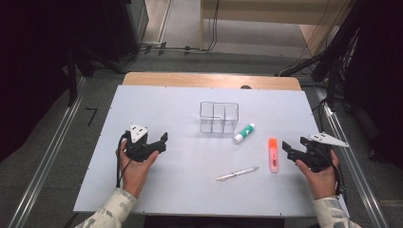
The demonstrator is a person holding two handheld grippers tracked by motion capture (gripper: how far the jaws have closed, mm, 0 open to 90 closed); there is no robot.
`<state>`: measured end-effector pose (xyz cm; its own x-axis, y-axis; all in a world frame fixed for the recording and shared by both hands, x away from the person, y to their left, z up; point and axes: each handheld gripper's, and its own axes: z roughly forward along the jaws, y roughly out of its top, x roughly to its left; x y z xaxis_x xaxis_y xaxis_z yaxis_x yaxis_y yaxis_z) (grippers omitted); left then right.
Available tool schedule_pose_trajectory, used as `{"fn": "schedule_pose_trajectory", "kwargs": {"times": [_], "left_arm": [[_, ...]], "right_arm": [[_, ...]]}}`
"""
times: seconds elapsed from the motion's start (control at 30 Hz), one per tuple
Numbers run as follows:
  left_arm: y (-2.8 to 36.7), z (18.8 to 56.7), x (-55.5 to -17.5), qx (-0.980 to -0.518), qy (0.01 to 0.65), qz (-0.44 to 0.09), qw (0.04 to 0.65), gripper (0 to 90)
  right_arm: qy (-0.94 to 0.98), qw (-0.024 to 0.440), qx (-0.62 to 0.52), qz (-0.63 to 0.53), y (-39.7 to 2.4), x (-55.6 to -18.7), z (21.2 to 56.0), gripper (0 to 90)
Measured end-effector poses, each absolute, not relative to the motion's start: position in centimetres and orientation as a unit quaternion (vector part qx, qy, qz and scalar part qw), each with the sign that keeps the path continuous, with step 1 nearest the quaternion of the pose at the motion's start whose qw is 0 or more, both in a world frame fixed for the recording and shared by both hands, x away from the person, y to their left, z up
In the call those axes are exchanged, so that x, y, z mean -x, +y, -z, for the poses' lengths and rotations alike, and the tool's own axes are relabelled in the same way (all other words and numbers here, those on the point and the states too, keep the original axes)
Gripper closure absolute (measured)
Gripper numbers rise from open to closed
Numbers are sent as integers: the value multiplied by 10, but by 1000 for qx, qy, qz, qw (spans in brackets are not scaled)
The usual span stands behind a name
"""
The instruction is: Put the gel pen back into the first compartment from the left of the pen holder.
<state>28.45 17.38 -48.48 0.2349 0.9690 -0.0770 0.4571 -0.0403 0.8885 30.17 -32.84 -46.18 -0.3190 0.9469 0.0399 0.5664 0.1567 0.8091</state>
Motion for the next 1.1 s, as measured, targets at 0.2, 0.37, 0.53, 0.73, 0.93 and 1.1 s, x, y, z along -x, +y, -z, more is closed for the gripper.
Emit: {"fn": "schedule_pose_trajectory", "kwargs": {"times": [0.2, 0.37, 0.53, 0.73, 0.93, 1.1], "left_arm": [[168, 485, -285, -663, 536, -294, 432, 235], [164, 486, -285, -666, 534, -290, 433, 235], [161, 486, -285, -667, 532, -286, 436, 235], [153, 488, -287, -672, 527, -284, 436, 225], [143, 488, -288, -678, 518, -285, 436, 222], [135, 490, -289, -687, 509, -279, 437, 223]], "right_arm": [[718, 250, -528, -379, -329, -302, 462, 237], [720, 249, -527, -378, -328, -302, 463, 237], [720, 250, -526, -378, -327, -302, 463, 238], [719, 250, -529, -376, -327, -303, 463, 238], [718, 249, -530, -375, -326, -303, 463, 239], [718, 249, -530, -375, -327, -303, 463, 239]]}}
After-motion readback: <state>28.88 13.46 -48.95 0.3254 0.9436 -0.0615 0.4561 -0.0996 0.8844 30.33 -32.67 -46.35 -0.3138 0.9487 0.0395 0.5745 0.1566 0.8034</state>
